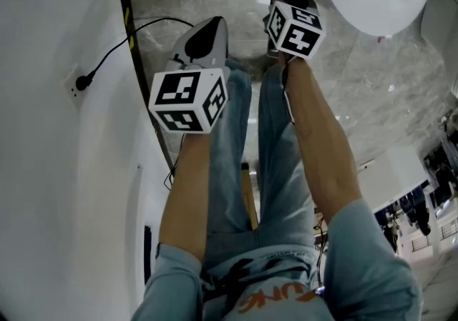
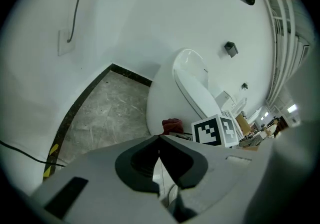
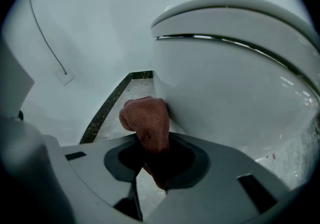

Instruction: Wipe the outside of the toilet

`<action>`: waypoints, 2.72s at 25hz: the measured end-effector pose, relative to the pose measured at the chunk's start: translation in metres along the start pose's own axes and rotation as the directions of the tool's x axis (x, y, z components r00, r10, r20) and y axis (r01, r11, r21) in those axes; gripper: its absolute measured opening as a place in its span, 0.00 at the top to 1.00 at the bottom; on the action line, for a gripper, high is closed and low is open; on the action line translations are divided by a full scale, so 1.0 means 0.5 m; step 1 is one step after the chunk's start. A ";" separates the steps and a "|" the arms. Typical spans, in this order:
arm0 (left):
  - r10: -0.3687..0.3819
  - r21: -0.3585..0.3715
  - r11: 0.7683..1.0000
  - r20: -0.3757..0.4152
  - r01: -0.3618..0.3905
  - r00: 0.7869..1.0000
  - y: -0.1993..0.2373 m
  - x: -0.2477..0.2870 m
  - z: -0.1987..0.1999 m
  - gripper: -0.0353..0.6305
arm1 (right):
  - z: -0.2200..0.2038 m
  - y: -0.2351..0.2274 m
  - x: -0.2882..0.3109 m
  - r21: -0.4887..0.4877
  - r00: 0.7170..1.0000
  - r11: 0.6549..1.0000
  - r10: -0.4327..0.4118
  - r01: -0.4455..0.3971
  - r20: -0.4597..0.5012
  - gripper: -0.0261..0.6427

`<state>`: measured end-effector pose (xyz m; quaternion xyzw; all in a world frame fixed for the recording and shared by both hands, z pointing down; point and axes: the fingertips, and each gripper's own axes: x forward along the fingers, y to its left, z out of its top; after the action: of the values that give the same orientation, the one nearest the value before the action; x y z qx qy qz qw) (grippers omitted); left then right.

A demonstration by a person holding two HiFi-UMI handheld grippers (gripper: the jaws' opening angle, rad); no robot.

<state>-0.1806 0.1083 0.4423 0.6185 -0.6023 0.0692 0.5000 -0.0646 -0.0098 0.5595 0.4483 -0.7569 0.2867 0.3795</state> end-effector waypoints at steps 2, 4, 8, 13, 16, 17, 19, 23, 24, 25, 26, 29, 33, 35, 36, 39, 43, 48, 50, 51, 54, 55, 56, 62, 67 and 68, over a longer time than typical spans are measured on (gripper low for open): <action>0.001 -0.001 1.000 0.001 -0.001 1.000 -0.007 0.004 -0.001 0.95 | -0.012 -0.018 -0.009 0.003 1.000 1.000 -0.003 0.003 -0.005 0.82; -0.004 0.007 1.000 -0.002 0.004 1.000 -0.019 0.011 -0.005 0.95 | -0.022 -0.040 -0.022 0.017 1.000 1.000 -0.013 0.013 -0.005 0.82; -0.011 0.027 1.000 -0.011 0.011 1.000 -0.051 0.020 -0.017 0.95 | -0.039 -0.063 -0.039 0.022 1.000 1.000 -0.011 0.011 -0.007 0.81; -0.030 0.061 0.998 -0.039 0.032 0.999 -0.108 0.042 -0.042 0.95 | -0.057 -0.093 -0.061 0.034 1.000 0.999 0.002 -0.001 -0.010 0.81; -0.028 0.077 0.997 -0.048 0.032 0.998 -0.148 0.057 -0.053 0.95 | -0.070 -0.116 -0.074 0.001 1.000 1.000 0.021 -0.021 -0.020 0.81; -0.029 0.080 0.996 -0.049 0.033 0.998 -0.161 0.061 -0.055 0.95 | -0.074 -0.126 -0.080 -0.006 0.999 1.000 0.026 -0.026 -0.024 0.81; -0.032 0.086 0.996 -0.050 0.036 0.998 -0.186 0.068 -0.059 0.95 | -0.081 -0.146 -0.089 -0.015 0.999 0.999 0.033 -0.033 -0.028 0.81; -0.027 0.094 0.995 -0.057 0.033 0.998 -0.224 0.088 -0.077 0.95 | -0.094 -0.177 -0.101 -0.041 0.998 0.998 0.049 -0.051 -0.035 0.81; -0.026 0.095 0.995 -0.060 0.032 0.998 -0.235 0.094 -0.083 0.95 | -0.098 -0.186 -0.104 -0.052 0.998 0.997 0.051 -0.053 -0.038 0.81; -0.026 0.095 0.995 -0.065 0.032 0.998 -0.247 0.101 -0.090 0.95 | -0.102 -0.196 -0.107 -0.067 0.998 0.996 0.051 -0.054 -0.042 0.81; -0.027 0.096 0.995 -0.070 0.034 0.997 -0.260 0.109 -0.097 0.95 | -0.106 -0.206 -0.111 -0.082 0.997 0.995 0.053 -0.057 -0.048 0.81; -0.016 0.082 0.996 -0.077 0.023 0.997 -0.291 0.132 -0.114 0.95 | -0.119 -0.231 -0.123 -0.109 0.996 0.991 0.067 -0.073 -0.064 0.81; -0.013 0.084 0.996 -0.099 0.022 0.995 -0.343 0.169 -0.138 0.95 | -0.125 -0.282 -0.136 -0.147 0.994 0.985 0.082 -0.091 -0.068 0.81; -0.021 0.122 0.992 -0.124 0.037 0.992 -0.373 0.188 -0.148 0.95 | -0.123 -0.306 -0.138 -0.208 0.993 0.972 0.093 -0.105 -0.067 0.81; -0.020 0.132 0.990 -0.133 0.038 0.991 -0.385 0.197 -0.152 0.95 | -0.123 -0.317 -0.139 -0.246 0.993 0.963 0.099 -0.113 -0.068 0.81; -0.019 0.146 0.988 -0.155 0.042 0.988 -0.419 0.224 -0.159 0.95 | -0.126 -0.360 -0.137 -0.305 0.991 0.944 0.108 -0.126 -0.075 0.81; -0.012 0.150 0.988 -0.157 0.036 0.987 -0.458 0.254 -0.167 0.95 | -0.120 -0.426 -0.134 -0.303 0.993 0.946 0.097 -0.114 -0.072 0.81; -0.004 0.154 0.988 -0.175 0.031 0.985 -0.492 0.278 -0.186 0.95 | -0.113 -0.502 -0.124 -0.289 0.994 0.953 0.072 -0.092 -0.081 0.81; -0.009 0.146 0.989 -0.175 0.035 0.984 -0.516 0.285 -0.192 0.95 | -0.107 -0.531 -0.117 -0.308 0.994 0.947 0.069 -0.094 -0.090 0.81; -0.015 0.139 0.990 -0.173 0.040 0.985 -0.531 0.289 -0.193 0.95 | -0.103 -0.544 -0.111 -0.324 0.993 0.941 0.067 -0.095 -0.095 0.81; -0.045 0.138 0.988 -0.175 0.070 0.983 -0.567 0.297 -0.201 0.95 | -0.099 -0.577 -0.092 -0.343 0.992 0.935 0.053 -0.089 -0.112 0.81; -0.055 0.142 0.987 -0.179 0.081 0.982 -0.570 0.297 -0.206 0.95 | -0.097 -0.585 -0.088 -0.343 0.992 0.936 0.045 -0.082 -0.114 0.81; -0.062 0.146 0.985 -0.183 0.089 0.981 -0.567 0.295 -0.210 0.95 | -0.093 -0.591 -0.086 -0.342 0.993 0.937 0.036 -0.072 -0.110 0.81; -0.041 0.112 0.992 -0.143 0.057 0.989 -0.476 0.274 -0.213 0.95 | -0.068 -0.653 -0.096 -0.195 0.998 0.980 -0.050 0.041 -0.043 0.81; -0.026 0.096 0.995 -0.129 0.038 0.991 -0.376 0.191 -0.218 0.95 | -0.113 -0.596 -0.131 -0.120 0.996 0.991 -0.063 0.055 -0.060 0.81; -0.015 0.087 0.996 -0.123 0.026 0.992 -0.352 0.172 -0.217 0.95 | -0.128 -0.570 -0.137 -0.109 0.996 0.993 -0.057 0.049 -0.068 0.81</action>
<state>0.0417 0.0866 0.4607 0.6409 -0.5603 0.1285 0.5087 0.2325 -0.0520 0.5643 0.4370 -0.7450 0.2513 0.4370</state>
